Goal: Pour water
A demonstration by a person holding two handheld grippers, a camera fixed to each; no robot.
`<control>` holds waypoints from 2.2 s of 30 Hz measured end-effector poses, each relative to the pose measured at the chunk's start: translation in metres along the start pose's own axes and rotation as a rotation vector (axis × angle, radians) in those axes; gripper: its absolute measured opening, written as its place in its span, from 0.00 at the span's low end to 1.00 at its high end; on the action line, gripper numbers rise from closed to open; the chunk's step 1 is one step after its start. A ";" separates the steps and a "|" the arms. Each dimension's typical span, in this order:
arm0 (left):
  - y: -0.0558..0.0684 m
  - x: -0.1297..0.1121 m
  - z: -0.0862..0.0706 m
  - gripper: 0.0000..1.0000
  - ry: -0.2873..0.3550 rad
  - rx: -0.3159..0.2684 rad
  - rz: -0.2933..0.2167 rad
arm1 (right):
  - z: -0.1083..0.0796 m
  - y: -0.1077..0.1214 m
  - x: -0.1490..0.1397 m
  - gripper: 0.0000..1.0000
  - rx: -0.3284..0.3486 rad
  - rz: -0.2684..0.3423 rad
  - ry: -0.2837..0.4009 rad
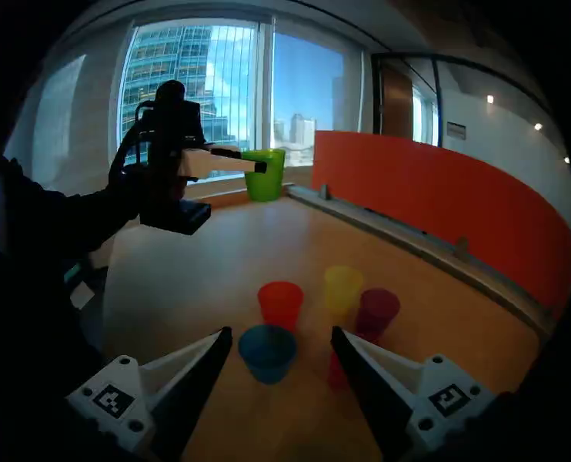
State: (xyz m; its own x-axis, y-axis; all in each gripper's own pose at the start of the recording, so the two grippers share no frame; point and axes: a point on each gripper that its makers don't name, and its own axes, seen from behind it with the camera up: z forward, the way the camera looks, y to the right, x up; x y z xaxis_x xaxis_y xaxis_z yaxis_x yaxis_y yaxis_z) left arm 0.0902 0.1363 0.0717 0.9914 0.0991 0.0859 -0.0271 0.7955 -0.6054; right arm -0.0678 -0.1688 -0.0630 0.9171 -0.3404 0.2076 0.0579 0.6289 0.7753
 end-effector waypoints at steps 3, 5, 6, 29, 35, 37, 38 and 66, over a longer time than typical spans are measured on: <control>0.001 0.004 -0.002 0.86 0.013 0.006 0.007 | 0.002 -0.002 -0.001 1.00 0.003 -0.002 -0.002; 0.000 0.006 -0.004 0.86 0.020 0.013 0.015 | 0.004 -0.003 -0.002 1.00 0.006 -0.003 -0.004; 0.001 0.008 -0.005 0.86 0.025 0.014 0.020 | 0.004 -0.004 -0.002 1.00 0.007 -0.004 -0.005; 0.008 0.025 -0.022 0.86 0.084 0.038 0.036 | 0.029 -0.009 -0.033 1.00 0.041 -0.019 -0.073; 0.008 0.024 -0.027 0.86 0.084 0.042 0.037 | 0.042 -0.012 -0.045 1.00 0.056 -0.028 -0.099; 0.007 0.024 -0.029 0.86 0.083 0.043 0.037 | 0.046 -0.012 -0.050 1.00 0.058 -0.032 -0.109; 0.007 0.023 -0.030 0.86 0.083 0.044 0.037 | 0.048 -0.012 -0.052 1.00 0.059 -0.034 -0.114; 0.005 0.000 -0.059 0.86 0.045 0.058 0.031 | 0.104 -0.016 -0.087 1.00 0.077 -0.054 -0.175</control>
State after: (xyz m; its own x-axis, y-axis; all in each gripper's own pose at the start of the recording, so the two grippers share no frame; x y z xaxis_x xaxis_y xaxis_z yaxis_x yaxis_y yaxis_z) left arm 0.0973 0.1054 0.0218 0.9947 0.0977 0.0313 -0.0635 0.8262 -0.5598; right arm -0.1897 -0.2220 -0.0319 0.8304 -0.4927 0.2602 0.0683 0.5535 0.8301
